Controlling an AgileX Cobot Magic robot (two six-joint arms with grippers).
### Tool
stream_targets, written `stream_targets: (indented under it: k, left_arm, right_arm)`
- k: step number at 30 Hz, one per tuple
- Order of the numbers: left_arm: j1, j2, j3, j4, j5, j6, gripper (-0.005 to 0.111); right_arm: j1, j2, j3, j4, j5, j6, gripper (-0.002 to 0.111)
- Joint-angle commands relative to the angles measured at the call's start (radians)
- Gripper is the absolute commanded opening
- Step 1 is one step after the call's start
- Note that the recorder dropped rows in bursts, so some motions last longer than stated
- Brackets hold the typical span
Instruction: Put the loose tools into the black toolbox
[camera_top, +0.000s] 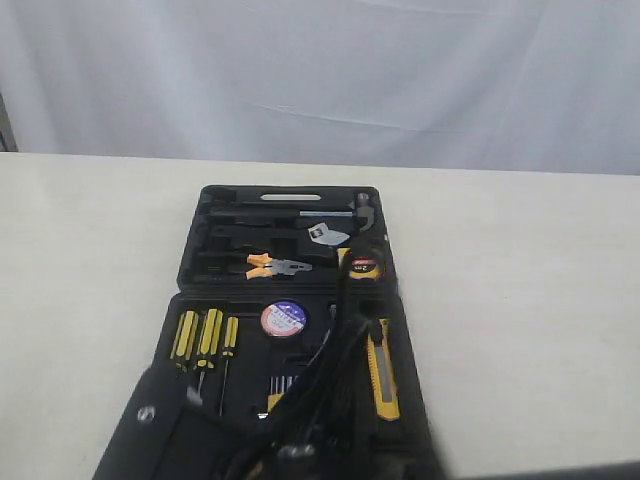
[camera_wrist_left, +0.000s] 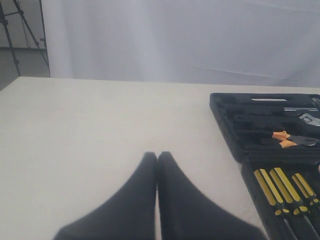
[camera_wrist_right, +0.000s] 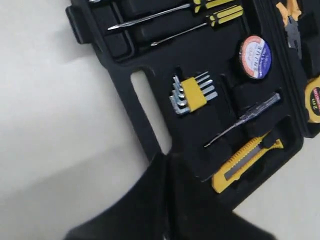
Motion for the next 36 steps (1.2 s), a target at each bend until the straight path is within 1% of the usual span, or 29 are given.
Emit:
stream_targets:
  k: [1,2,3,5,7,9,12,18,36]
  left_arm:
    - [-0.002,-0.003,0.002,-0.002,0.0,0.0,0.0]
    - [-0.002,-0.003,0.002,-0.002,0.0,0.0,0.0]
    - [-0.002,-0.003,0.002,-0.002,0.0,0.0,0.0]
    - [-0.002,-0.003,0.002,-0.002,0.0,0.0,0.0]
    - [-0.002,-0.003,0.002,-0.002,0.0,0.0,0.0]
    - [-0.002,-0.003,0.002,-0.002,0.0,0.0,0.0]
    - [-0.002,-0.003,0.002,-0.002,0.0,0.0,0.0]
    - [-0.002,-0.003,0.002,-0.002,0.0,0.0,0.0]
    - [-0.002,-0.003,0.002,-0.002,0.0,0.0,0.0]
  right_arm:
    - [0.065,0.07,0.008,-0.037,-0.047,0.074,0.014]
    - [0.07,0.079,0.008,-0.037,-0.057,0.082,0.019]
    - [0.07,0.091,0.008,-0.037,-0.075,0.089,0.03]
    - [0.07,0.109,0.008,-0.043,-0.077,0.107,0.043]
    - [0.061,0.134,0.008,-0.066,-0.096,0.117,0.052]
    - [0.047,0.153,0.008,-0.078,-0.126,0.117,0.052]
    - [0.022,0.196,0.008,-0.096,-0.127,0.121,0.052]
    - [-0.012,0.275,0.008,-0.165,-0.158,0.186,0.052]
    - [-0.102,0.359,0.008,-0.21,-0.223,0.199,0.052]
